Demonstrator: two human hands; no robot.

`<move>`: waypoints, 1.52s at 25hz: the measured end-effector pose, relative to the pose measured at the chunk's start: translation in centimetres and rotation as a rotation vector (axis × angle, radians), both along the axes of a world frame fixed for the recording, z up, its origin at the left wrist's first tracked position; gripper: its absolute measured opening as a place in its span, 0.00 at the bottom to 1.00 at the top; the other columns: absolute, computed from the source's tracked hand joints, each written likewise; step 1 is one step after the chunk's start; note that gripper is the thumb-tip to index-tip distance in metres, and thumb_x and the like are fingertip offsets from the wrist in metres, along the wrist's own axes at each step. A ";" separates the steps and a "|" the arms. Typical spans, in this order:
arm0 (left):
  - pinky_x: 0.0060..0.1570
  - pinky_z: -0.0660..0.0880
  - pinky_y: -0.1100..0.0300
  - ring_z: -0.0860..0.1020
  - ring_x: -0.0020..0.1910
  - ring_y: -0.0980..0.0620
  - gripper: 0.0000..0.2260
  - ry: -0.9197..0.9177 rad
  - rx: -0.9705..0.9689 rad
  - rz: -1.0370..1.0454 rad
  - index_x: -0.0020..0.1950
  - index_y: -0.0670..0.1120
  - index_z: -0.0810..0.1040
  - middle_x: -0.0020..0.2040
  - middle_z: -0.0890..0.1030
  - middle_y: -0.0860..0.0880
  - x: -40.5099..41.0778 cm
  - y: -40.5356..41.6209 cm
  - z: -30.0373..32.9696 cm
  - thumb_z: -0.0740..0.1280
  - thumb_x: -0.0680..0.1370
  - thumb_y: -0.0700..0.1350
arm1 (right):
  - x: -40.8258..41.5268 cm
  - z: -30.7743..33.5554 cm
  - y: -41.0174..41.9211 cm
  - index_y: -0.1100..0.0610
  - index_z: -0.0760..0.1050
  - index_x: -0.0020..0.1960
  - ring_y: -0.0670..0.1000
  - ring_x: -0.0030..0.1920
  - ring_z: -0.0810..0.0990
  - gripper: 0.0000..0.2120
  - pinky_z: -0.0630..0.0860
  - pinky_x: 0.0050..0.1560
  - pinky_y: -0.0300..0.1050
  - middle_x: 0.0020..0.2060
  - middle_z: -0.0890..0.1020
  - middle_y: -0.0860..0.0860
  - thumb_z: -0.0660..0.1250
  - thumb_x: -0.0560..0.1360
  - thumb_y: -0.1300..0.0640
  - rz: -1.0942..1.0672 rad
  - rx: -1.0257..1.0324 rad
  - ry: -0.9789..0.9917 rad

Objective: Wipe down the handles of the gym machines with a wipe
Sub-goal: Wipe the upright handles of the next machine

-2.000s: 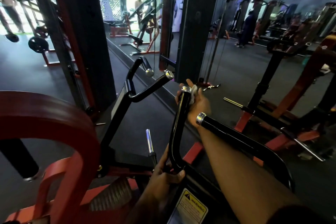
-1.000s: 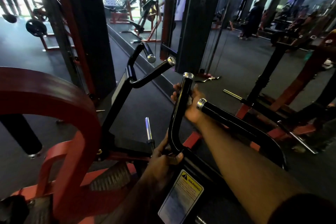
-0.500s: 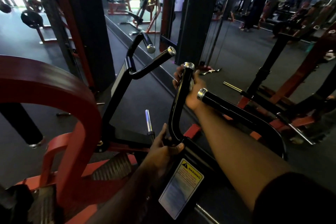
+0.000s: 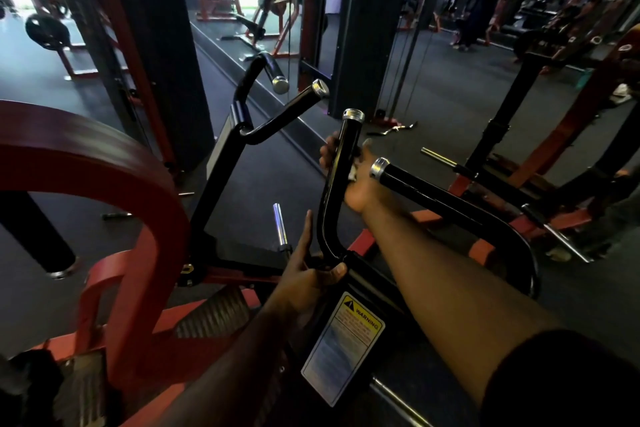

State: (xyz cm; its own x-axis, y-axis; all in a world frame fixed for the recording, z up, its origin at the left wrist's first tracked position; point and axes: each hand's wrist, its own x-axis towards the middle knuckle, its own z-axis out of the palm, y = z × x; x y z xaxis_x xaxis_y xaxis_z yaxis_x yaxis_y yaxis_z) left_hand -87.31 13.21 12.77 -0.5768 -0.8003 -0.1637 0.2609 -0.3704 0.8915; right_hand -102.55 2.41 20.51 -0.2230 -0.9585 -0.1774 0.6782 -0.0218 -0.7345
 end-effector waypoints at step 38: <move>0.59 0.77 0.45 0.78 0.63 0.42 0.52 -0.153 0.019 -0.104 0.79 0.62 0.44 0.68 0.76 0.40 0.8 -2.0 -0.4 0.74 0.70 0.34 | -1.0 -2.6 7.0 0.65 0.82 0.41 0.54 0.37 0.83 0.12 0.81 0.42 0.47 0.40 0.84 0.61 0.61 0.77 0.69 0.594 0.532 0.868</move>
State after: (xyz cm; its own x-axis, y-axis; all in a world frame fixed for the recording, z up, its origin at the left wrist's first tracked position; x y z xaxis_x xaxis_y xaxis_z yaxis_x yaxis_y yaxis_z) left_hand -86.52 11.16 12.33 -0.6237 -0.7335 -0.2702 0.0822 -0.4053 0.9105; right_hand -103.54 9.45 17.88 -0.0096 -0.8039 -0.5947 -0.2525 0.5774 -0.7764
